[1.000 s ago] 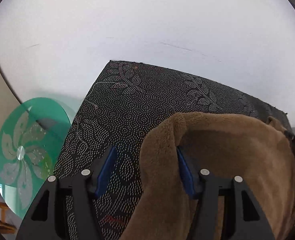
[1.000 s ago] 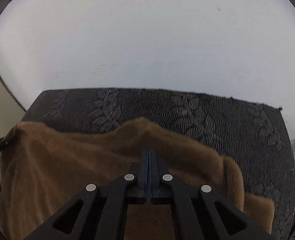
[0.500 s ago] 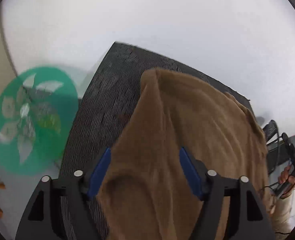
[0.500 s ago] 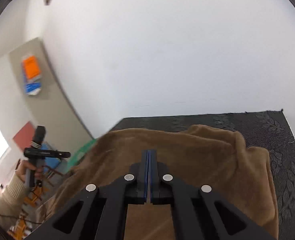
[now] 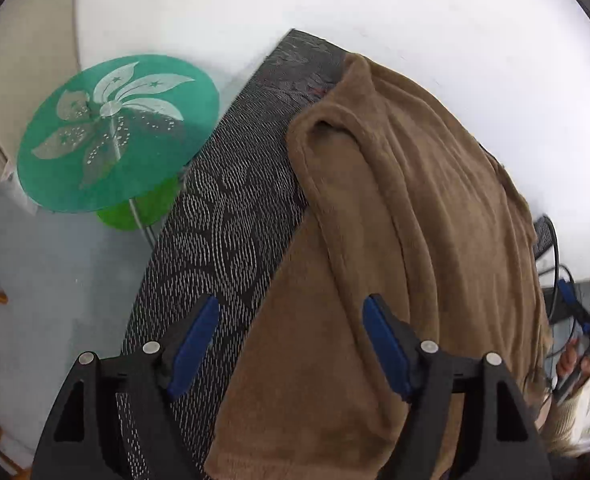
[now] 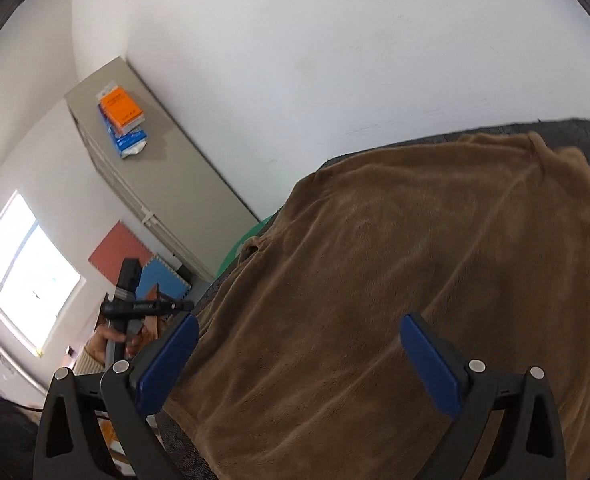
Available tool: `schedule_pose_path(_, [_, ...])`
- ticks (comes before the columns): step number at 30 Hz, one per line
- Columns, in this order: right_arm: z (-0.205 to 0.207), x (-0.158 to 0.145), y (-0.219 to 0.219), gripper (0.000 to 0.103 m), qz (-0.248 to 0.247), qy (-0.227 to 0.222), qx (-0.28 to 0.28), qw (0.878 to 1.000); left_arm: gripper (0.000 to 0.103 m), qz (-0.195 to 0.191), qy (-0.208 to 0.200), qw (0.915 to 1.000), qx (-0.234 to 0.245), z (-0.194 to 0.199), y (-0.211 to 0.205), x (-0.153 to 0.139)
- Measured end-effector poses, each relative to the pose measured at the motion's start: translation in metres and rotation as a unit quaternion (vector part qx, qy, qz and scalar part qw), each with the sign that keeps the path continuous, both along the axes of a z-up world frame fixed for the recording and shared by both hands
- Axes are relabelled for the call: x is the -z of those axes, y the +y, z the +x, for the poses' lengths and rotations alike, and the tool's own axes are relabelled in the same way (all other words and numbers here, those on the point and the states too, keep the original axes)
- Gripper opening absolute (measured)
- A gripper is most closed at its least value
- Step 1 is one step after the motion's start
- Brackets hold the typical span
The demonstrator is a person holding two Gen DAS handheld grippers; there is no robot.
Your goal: Fold clothes
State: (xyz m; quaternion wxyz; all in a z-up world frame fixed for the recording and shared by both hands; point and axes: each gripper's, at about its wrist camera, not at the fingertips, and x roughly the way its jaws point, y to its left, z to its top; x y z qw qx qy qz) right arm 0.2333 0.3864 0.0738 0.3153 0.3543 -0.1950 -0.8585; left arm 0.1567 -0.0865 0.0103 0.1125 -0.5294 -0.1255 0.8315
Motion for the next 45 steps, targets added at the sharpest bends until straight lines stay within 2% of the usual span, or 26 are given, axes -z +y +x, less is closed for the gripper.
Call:
schedule_pose_path(2, [0.0,0.009,-0.004,0.102,0.0,-0.01,0.015,1.0,0.078,-0.017,0.014,0.9994,0.027,0.007,0.007,0.006])
schedule_pose_path(5, [0.003,0.019,-0.01,0.102,0.028,-0.005,0.032,0.999,0.078,-0.044,0.038,0.996,0.067,0.017,0.018,0.014])
schedule_pose_path(11, [0.005,0.042,-0.027,0.102,0.1,-0.006,0.038,0.994,0.081,-0.111,0.076,0.9827,0.127,0.025,0.044,0.02])
schedule_pose_path(14, [0.005,0.052,-0.031,0.102,0.121,-0.008,0.038,0.992,0.081,-0.123,0.076,0.9808,0.13,0.025,0.047,0.021])
schedule_pose_path(16, [0.006,0.057,-0.029,0.102,0.123,-0.011,0.041,0.992,0.078,-0.126,0.076,0.9811,0.126,0.025,0.044,0.02])
schedule_pose_path(17, [0.008,0.059,-0.029,0.102,0.122,-0.012,0.043,0.992,0.069,-0.127,0.076,0.9813,0.123,0.026,0.042,0.019])
schedule_pose_path(18, [0.008,0.06,-0.027,0.102,0.12,-0.012,0.045,0.992,0.05,-0.124,0.077,0.9824,0.117,0.026,0.04,0.017])
schedule_pose_path(19, [0.008,0.06,-0.026,0.102,0.117,-0.014,0.047,0.992,0.039,-0.12,0.078,0.9838,0.109,0.026,0.038,0.013])
schedule_pose_path(20, [0.008,0.06,-0.024,0.102,0.115,-0.016,0.048,0.992,0.017,-0.115,0.078,0.9851,0.101,0.026,0.036,0.01])
schedule_pose_path(23, [0.007,0.063,-0.021,0.102,0.111,-0.026,0.052,0.992,0.012,-0.115,0.099,0.9863,0.063,0.022,0.023,-0.002])
schedule_pose_path(26, [0.006,0.064,-0.021,0.102,0.11,-0.034,0.057,0.992,0.01,-0.139,0.137,0.9806,0.009,0.016,0.007,-0.022])
schedule_pose_path(28, [0.006,0.065,-0.021,0.102,0.112,-0.036,0.058,0.991,0.009,-0.159,0.172,0.9716,-0.036,0.014,-0.009,-0.042])
schedule_pose_path(31, [0.006,0.066,-0.023,0.102,0.114,-0.04,0.06,0.991,0.008,-0.186,0.219,0.9518,-0.108,0.012,-0.038,-0.071])
schedule_pose_path(33, [0.005,0.066,-0.023,0.102,0.115,-0.043,0.06,0.991,0.007,-0.199,0.239,0.9365,-0.161,0.009,-0.058,-0.085])
schedule_pose_path(35, [0.004,0.067,-0.023,0.102,0.117,-0.046,0.06,0.99,0.007,-0.199,0.244,0.9262,-0.207,0.002,-0.08,-0.091])
schedule_pose_path(38, [0.003,0.068,-0.025,0.102,0.12,-0.048,0.061,0.99,0.007,-0.168,0.204,0.94,-0.216,-0.015,-0.105,-0.076])
schedule_pose_path(40, [0.003,0.069,-0.025,0.102,0.121,-0.048,0.061,0.99,0.007,-0.117,0.17,0.9573,-0.203,-0.021,-0.112,-0.059])
schedule_pose_path(44, [0.003,0.07,-0.025,0.102,0.122,-0.05,0.06,0.989,0.008,-0.071,0.147,0.9788,-0.124,-0.024,-0.081,-0.039])
schedule_pose_path(45, [0.002,0.07,-0.025,0.102,0.123,-0.051,0.06,0.989,0.014,-0.06,0.142,0.9827,-0.103,-0.024,-0.073,-0.035])
